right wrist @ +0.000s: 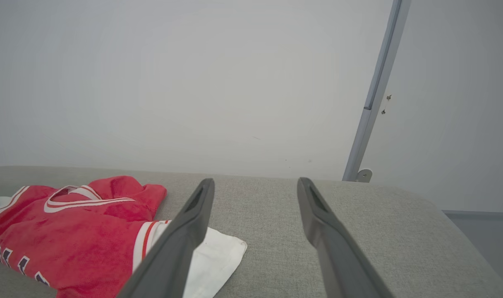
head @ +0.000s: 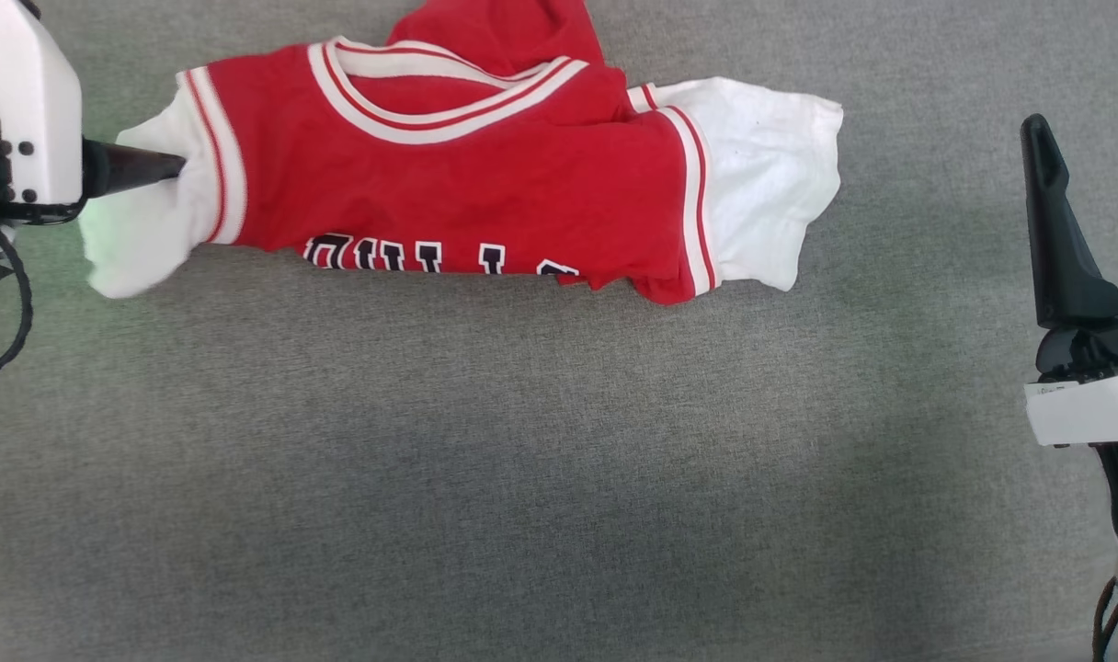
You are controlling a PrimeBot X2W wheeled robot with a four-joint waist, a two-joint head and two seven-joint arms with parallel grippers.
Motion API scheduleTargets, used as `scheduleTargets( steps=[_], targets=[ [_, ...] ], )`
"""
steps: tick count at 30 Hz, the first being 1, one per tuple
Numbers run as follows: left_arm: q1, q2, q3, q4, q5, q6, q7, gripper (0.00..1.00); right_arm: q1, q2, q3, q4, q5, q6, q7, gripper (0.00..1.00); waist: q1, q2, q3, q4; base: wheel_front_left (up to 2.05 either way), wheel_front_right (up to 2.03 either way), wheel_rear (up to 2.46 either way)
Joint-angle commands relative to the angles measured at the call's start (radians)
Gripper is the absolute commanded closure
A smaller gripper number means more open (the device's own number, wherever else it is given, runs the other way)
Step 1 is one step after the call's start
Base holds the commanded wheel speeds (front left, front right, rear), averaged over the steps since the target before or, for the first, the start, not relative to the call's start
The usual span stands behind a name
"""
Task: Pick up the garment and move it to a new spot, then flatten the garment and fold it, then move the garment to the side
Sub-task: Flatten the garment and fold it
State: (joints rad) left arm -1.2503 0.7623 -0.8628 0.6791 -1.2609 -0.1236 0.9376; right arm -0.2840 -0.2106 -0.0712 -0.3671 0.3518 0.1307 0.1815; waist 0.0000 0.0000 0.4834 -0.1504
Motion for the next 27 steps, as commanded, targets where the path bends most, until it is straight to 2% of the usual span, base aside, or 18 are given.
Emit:
scheduleTargets(
  steps=[1,7,9,10,11,12,15,22,27],
  targets=[
    [0.005,0.007,0.003,0.007,-0.010,-0.005,-0.006,0.00,-0.002,0.006,0.001,-0.009,-0.003,0.000,0.003,0.00,0.0000,0.0000,0.013,-0.007,0.00,0.00,0.00],
    [0.025,-0.001,-0.002,0.024,-0.025,-0.006,0.008,0.01,-0.008,0.010,0.005,-0.019,-0.009,0.000,0.009,0.00,0.0000,0.0000,0.040,-0.019,0.00,0.00,0.00],
    [0.033,-0.005,-0.007,0.027,-0.029,-0.006,0.025,0.13,-0.009,0.012,0.003,-0.023,-0.009,0.000,0.010,0.00,0.0000,0.0000,0.048,-0.021,0.00,0.00,0.00],
    [0.034,-0.006,-0.010,0.027,-0.031,-0.007,0.030,0.27,-0.010,0.012,0.002,-0.025,-0.009,0.000,0.010,0.00,0.0000,0.0000,0.051,-0.022,0.00,0.00,0.00],
    [0.034,-0.006,-0.010,0.025,-0.032,-0.005,0.032,0.51,-0.011,0.012,0.001,-0.027,-0.009,0.000,0.011,0.00,0.0000,0.0000,0.054,-0.022,0.00,0.00,0.00],
    [0.035,-0.007,-0.012,0.025,-0.033,-0.005,0.035,0.56,-0.013,0.013,0.001,-0.029,-0.010,0.000,0.011,0.00,0.0000,0.0000,0.056,-0.023,0.00,0.00,0.00],
    [0.038,-0.009,-0.019,0.021,-0.039,-0.006,0.046,1.00,-0.017,0.013,0.003,-0.032,-0.014,0.000,0.018,0.00,0.0000,0.0000,0.061,-0.023,0.00,0.00,0.00],
    [0.033,-0.014,-0.013,0.011,-0.046,-0.008,0.029,1.00,-0.032,-0.007,0.021,-0.030,-0.012,0.000,0.046,0.00,0.0000,0.0000,0.065,-0.014,0.00,0.00,0.00],
    [0.020,-0.021,-0.020,-0.004,-0.035,-0.008,0.015,1.00,-0.071,-0.091,0.098,0.000,0.006,0.000,0.168,0.00,0.0000,0.0000,0.074,0.004,0.00,0.00,0.00]
  ],
)
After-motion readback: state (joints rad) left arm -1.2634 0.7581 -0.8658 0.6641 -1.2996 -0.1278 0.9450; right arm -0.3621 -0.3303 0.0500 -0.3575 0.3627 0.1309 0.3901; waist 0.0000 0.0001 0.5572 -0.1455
